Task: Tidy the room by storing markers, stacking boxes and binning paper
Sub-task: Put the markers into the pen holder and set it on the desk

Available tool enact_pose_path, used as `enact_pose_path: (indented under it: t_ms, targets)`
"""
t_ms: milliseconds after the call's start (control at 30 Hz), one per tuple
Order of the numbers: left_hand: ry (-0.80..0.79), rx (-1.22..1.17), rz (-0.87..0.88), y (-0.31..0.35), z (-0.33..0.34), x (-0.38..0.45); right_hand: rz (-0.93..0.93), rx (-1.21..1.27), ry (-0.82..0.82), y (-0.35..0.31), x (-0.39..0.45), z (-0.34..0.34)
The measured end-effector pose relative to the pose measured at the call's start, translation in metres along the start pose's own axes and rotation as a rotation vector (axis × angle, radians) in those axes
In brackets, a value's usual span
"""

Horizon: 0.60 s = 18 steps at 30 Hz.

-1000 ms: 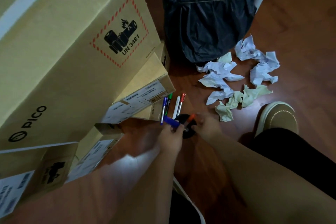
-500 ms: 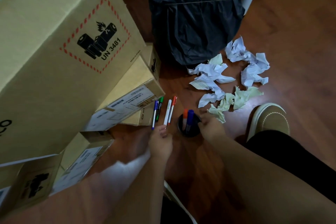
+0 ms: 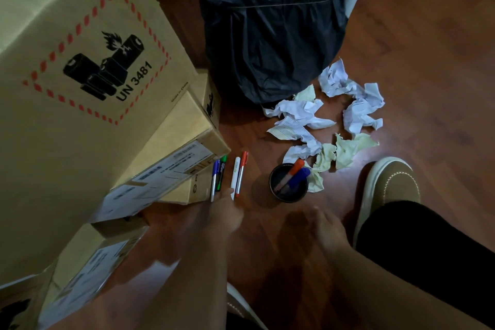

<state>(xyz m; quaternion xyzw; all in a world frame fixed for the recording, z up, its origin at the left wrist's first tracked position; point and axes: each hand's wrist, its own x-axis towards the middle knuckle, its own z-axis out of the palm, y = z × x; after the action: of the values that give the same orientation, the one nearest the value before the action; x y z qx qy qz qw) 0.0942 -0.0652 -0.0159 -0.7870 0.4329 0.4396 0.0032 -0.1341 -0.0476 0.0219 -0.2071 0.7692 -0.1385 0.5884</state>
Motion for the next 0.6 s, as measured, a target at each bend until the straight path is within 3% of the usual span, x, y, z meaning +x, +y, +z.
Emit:
enact_pose_path:
  t_ms: [133, 267, 400, 600]
  targets:
    - [-0.094, 0.227, 0.115, 0.004, 0.008, 0.014, 0.009, -0.288, -0.125, 0.035, 0.004, 0.004]
    - [0.001, 0.278, 0.191, 0.005, 0.019, 0.028, -0.011, -0.543, -0.216, 0.046, 0.01, 0.011]
    - [-0.013, 0.305, 0.109, 0.002, 0.024, 0.02, -0.025, -0.639, -0.263, 0.021, 0.013, 0.027]
    - [-0.049, 0.324, 0.008, -0.024, 0.049, -0.025, -0.232, -0.751, -0.373, -0.006, 0.023, 0.052]
